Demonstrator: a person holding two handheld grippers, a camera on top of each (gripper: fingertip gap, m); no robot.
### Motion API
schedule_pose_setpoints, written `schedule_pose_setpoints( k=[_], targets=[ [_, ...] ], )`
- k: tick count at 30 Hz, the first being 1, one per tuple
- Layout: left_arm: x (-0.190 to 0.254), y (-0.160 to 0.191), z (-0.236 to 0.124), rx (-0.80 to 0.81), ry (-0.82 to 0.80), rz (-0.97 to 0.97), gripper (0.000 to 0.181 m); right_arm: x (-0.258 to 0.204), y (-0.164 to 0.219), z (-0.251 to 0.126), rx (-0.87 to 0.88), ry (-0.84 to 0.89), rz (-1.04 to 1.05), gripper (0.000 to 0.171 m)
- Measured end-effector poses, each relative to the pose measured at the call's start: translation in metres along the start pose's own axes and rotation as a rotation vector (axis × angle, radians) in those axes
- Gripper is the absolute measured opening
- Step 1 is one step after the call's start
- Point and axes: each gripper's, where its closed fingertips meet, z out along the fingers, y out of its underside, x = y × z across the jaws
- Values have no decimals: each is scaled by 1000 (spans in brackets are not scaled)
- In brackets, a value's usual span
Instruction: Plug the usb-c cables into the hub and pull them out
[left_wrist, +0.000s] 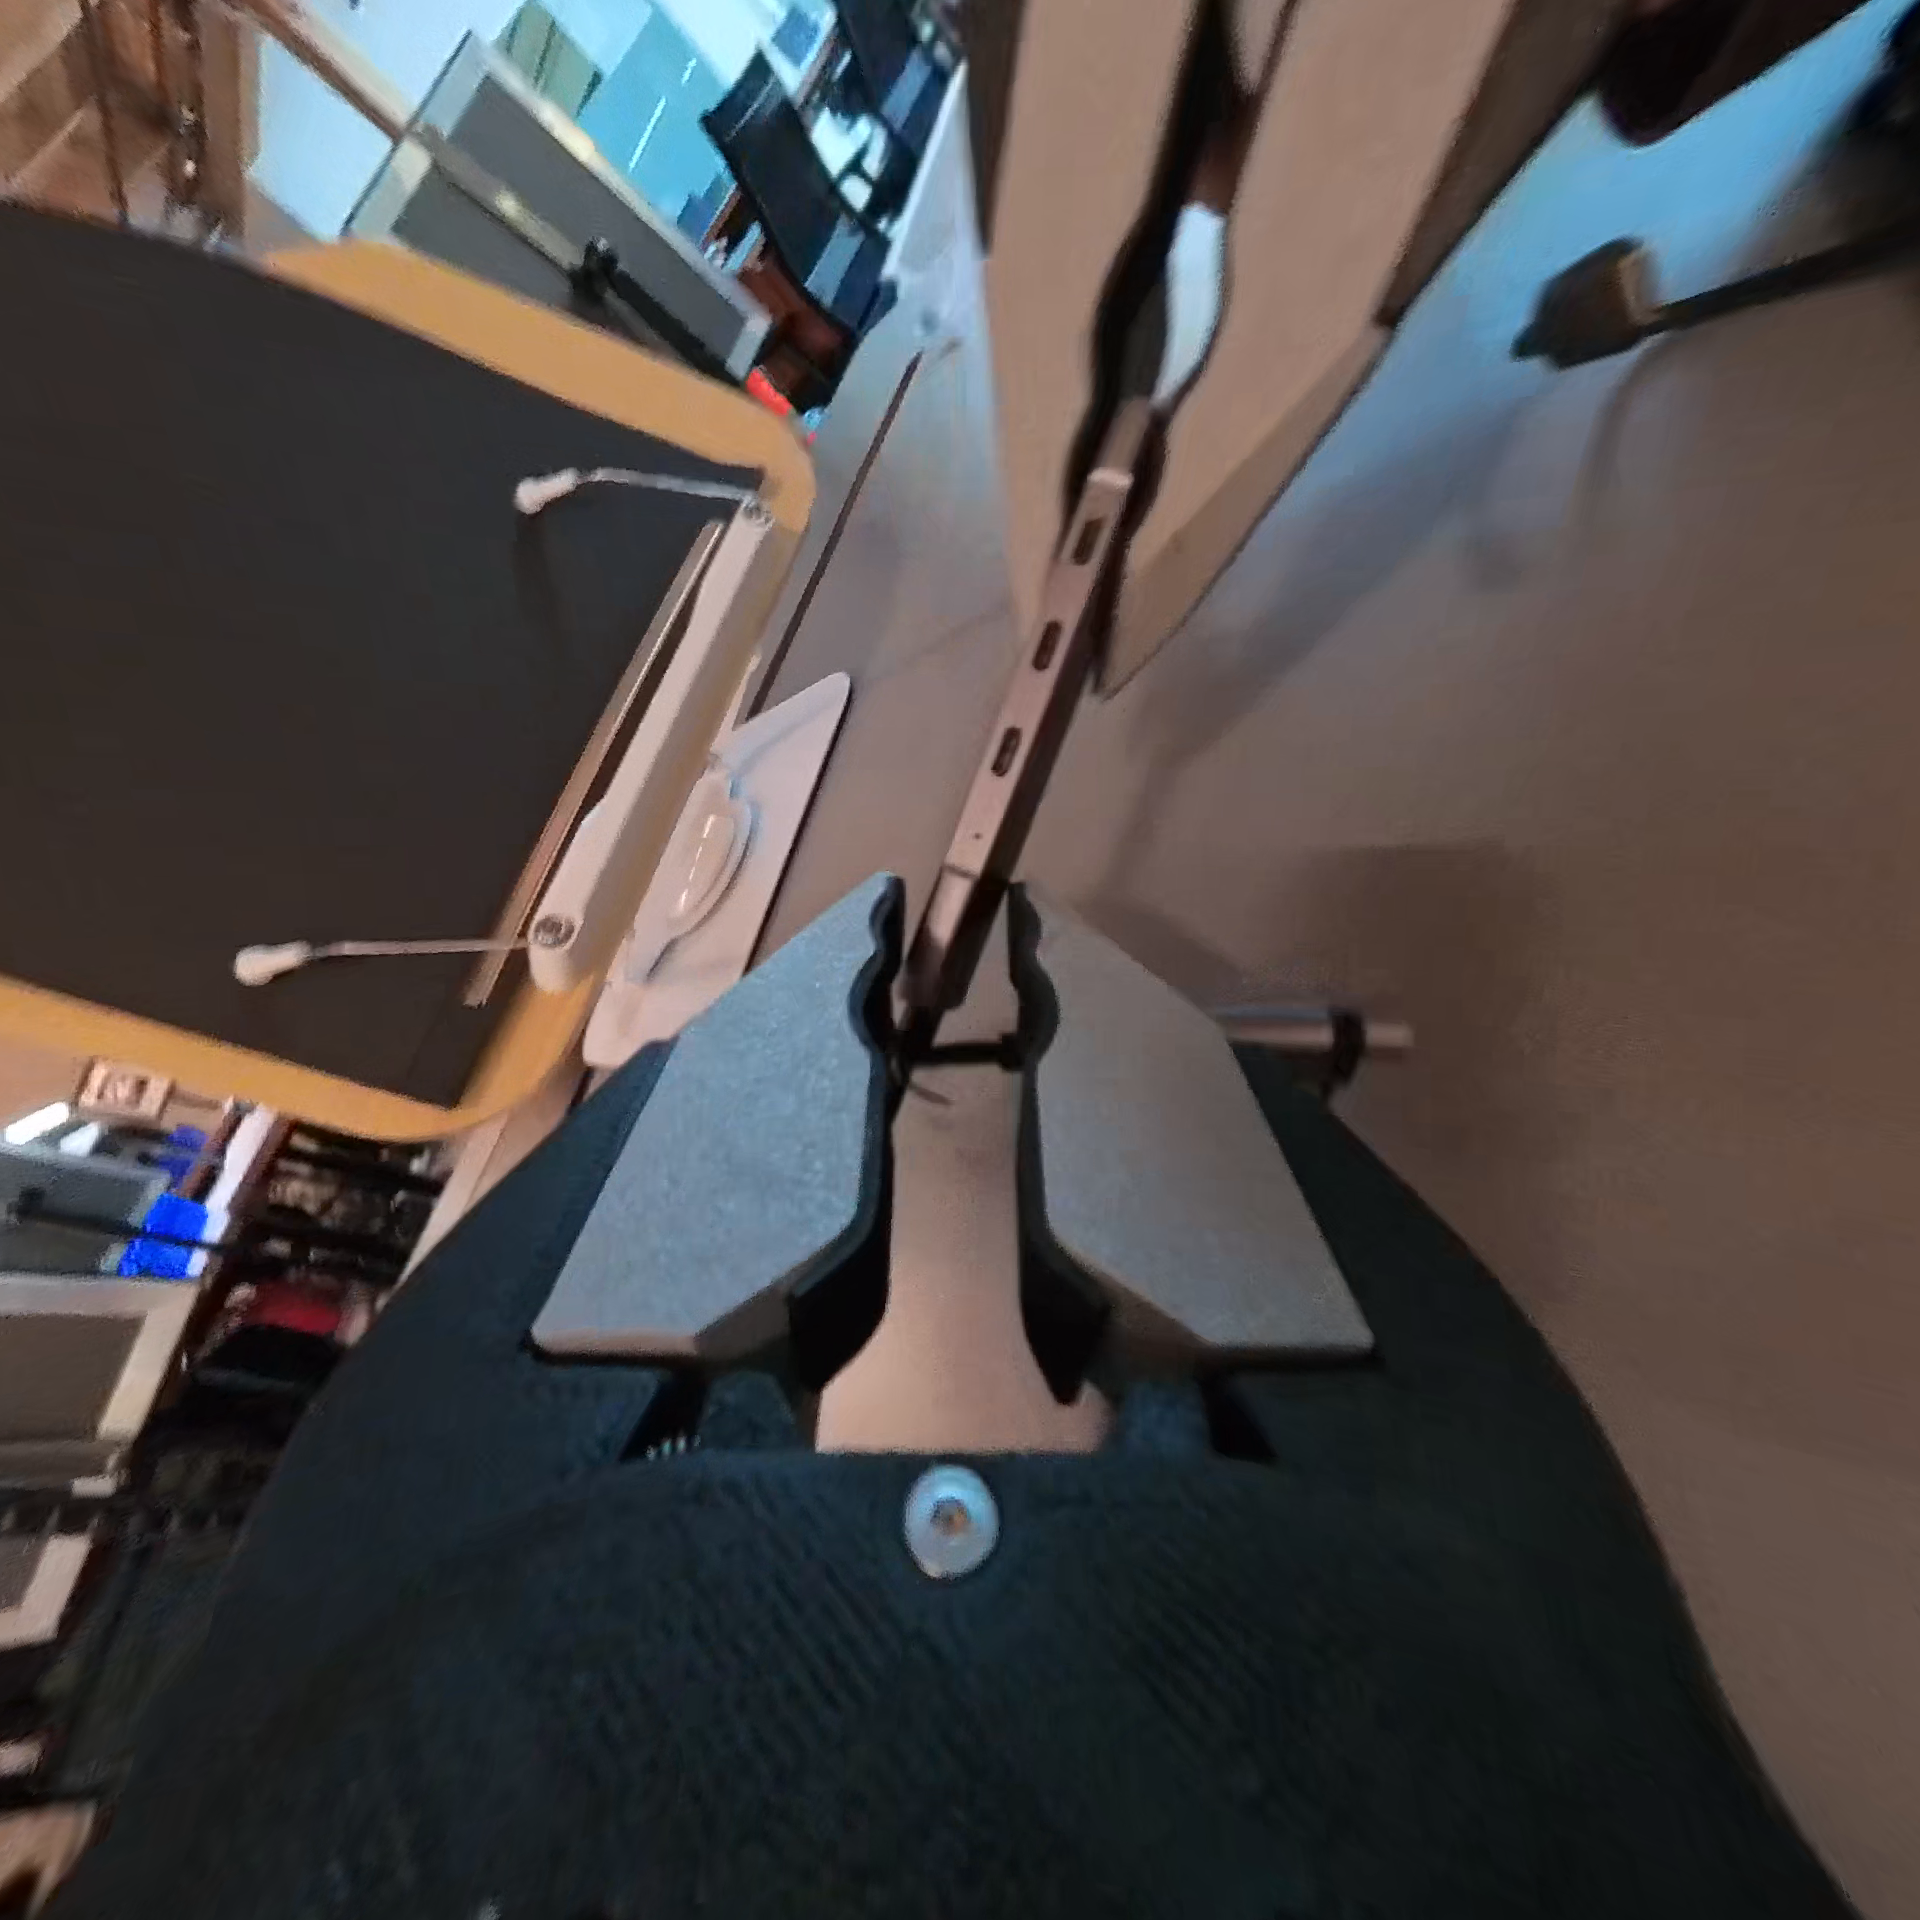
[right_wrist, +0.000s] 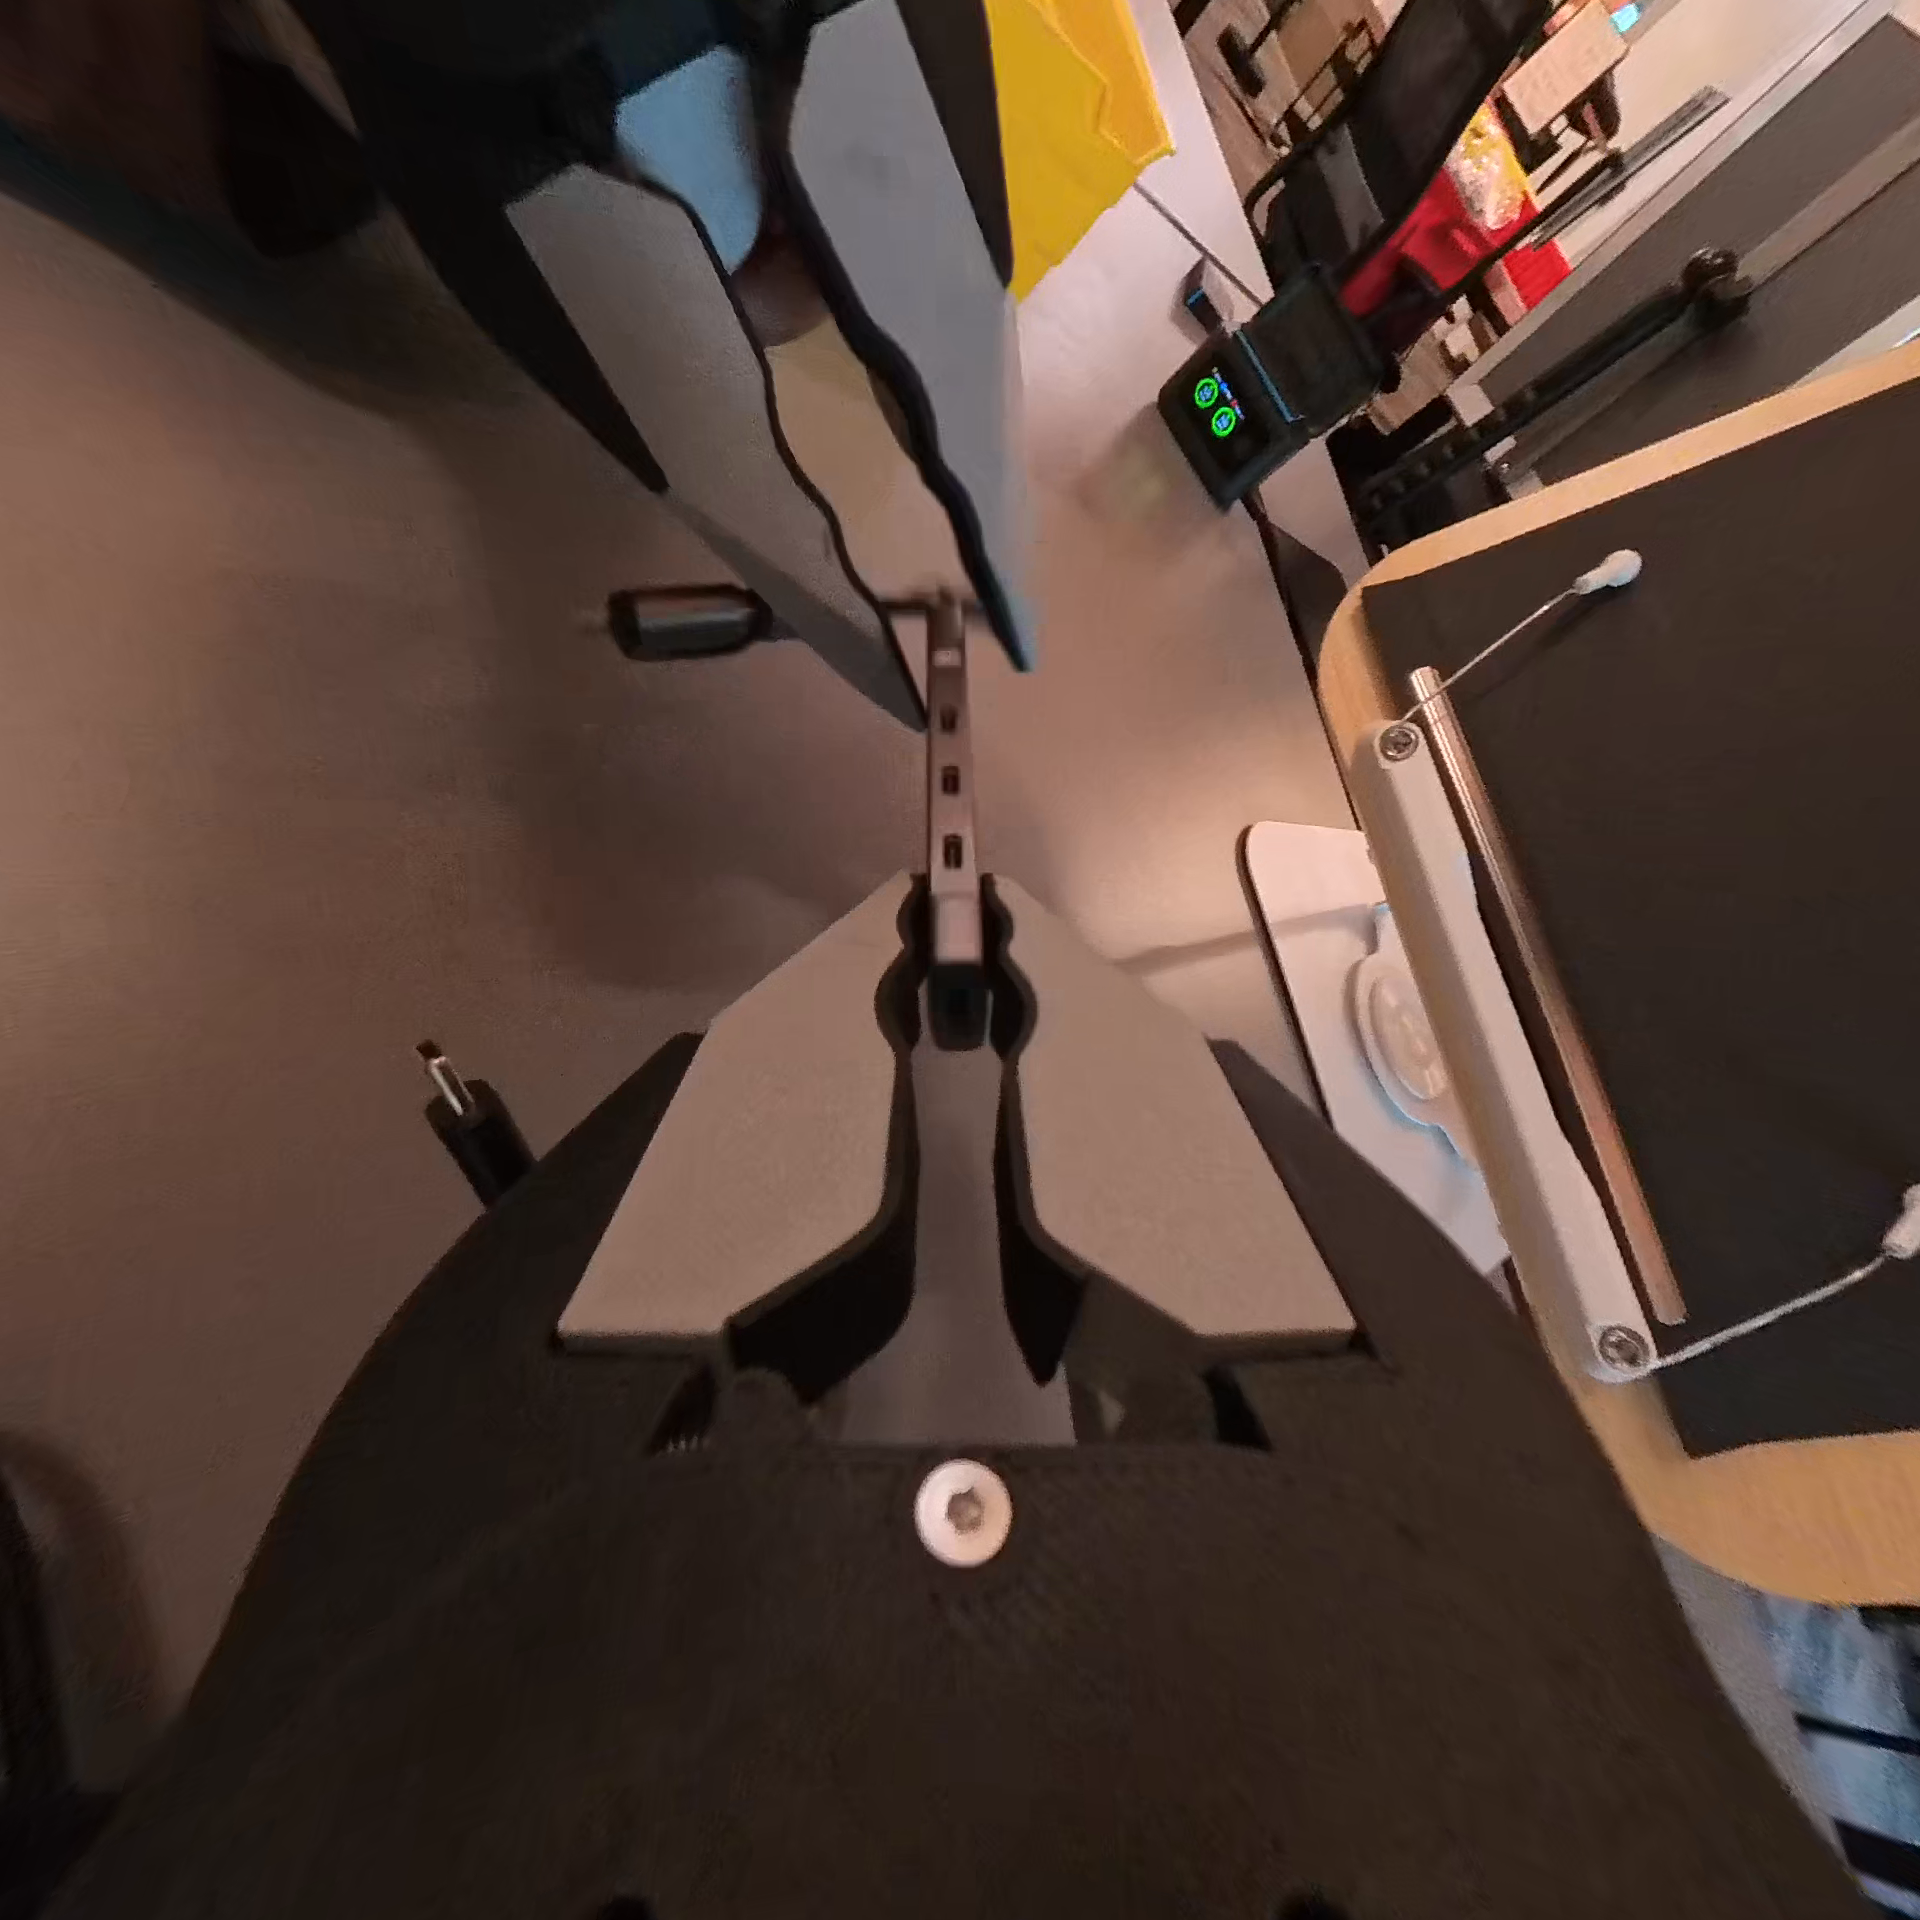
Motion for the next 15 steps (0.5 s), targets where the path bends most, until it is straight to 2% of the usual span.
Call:
schedule_pose_setpoints(
  k=[4, 7, 11, 14, 15],
  targets=[
    [-11, 18, 1, -60, -32, -74, 44, 1, -3, -3, 34, -27, 47, 6],
    [-2, 7, 0, -12, 12, -72, 41, 0, -9, -5, 72, -35, 49, 6],
    [8, -8, -1, 64, -7, 6, 42, -4, -18, -8, 132, -59, 54, 6],
    [15, -16, -3, 110, 17, 20, 34, -8, -24, -11, 172, -83, 45, 5],
    [16, -19, -5, 123, 38, -3, 23, -11, -27, -14, 189, -106, 44, 5]
  ],
)
